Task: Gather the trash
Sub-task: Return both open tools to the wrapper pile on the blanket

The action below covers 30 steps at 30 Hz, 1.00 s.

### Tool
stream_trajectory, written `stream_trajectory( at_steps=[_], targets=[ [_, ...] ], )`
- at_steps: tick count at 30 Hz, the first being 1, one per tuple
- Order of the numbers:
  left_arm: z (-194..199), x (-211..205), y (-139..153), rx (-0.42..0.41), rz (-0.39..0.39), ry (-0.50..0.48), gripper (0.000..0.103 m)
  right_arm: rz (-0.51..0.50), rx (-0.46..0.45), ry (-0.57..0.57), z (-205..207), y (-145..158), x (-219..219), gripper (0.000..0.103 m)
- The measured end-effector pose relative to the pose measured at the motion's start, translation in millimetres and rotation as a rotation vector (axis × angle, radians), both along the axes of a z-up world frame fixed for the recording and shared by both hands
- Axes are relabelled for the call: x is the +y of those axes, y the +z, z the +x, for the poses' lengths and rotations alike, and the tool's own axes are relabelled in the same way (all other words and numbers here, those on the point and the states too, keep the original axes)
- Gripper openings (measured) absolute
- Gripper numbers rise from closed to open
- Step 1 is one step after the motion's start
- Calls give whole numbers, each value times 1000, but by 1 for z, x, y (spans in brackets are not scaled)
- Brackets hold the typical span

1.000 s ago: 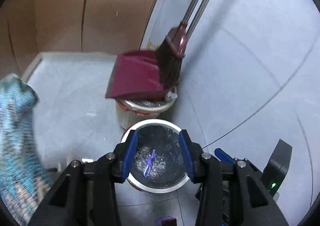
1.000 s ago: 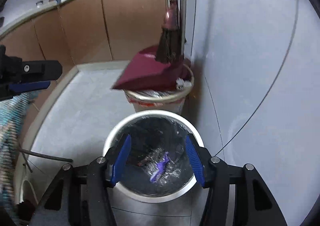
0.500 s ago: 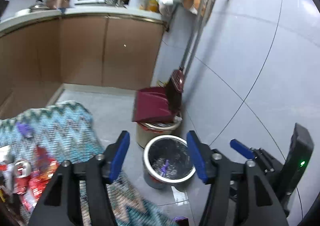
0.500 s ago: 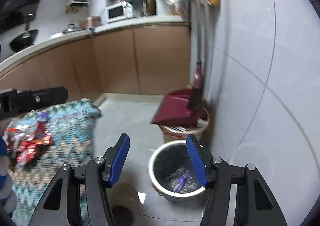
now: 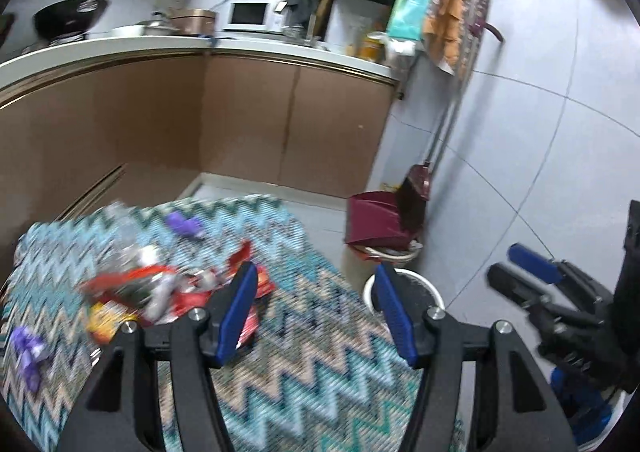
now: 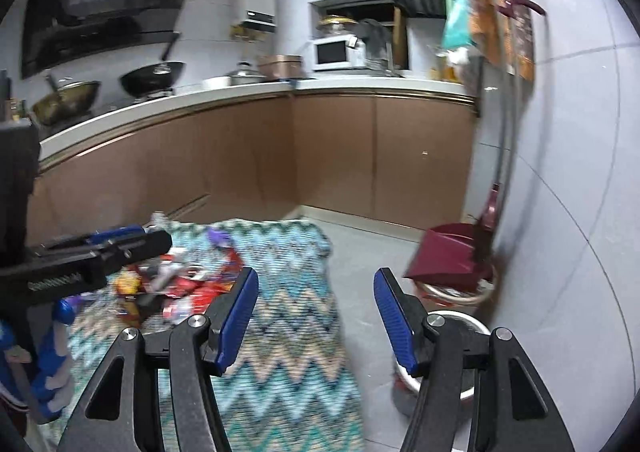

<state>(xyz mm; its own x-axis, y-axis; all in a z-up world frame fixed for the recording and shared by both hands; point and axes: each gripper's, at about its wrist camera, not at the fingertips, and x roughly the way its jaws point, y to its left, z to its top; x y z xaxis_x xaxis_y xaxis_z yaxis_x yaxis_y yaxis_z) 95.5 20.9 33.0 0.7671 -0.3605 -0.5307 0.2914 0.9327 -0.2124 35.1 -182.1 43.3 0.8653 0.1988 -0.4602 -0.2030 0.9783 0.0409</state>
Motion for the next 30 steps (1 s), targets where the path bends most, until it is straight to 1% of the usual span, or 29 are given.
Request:
stream_trajectory(
  at_steps=[5, 9, 13, 16, 21, 24, 28, 30],
  targets=[
    [-33, 55, -8, -5, -12, 96, 59, 32, -15, 74, -26, 12, 24, 58],
    [-55, 96, -22, -2, -17, 163, 65, 71, -2, 128, -32, 13, 34, 58],
    [-63, 132, -41, 20, -24, 222, 69, 101, 51, 170, -19, -1, 47, 58],
    [-60, 153, -61, 52, -25, 261, 71, 115, 107, 194, -1, -20, 59, 58],
    [-45, 161, -90, 83, 8, 278, 71, 148, 212, 236, 29, -57, 81, 58],
    [-28, 158, -98, 80, 44, 272, 71, 179, 283, 265, 48, -80, 93, 58],
    [-6, 149, -105, 72, 95, 252, 71, 262, 386, 295, 75, -110, 102, 58],
    [6, 146, -110, 74, 122, 244, 71, 292, 420, 300, 87, -120, 106, 58]
  ],
)
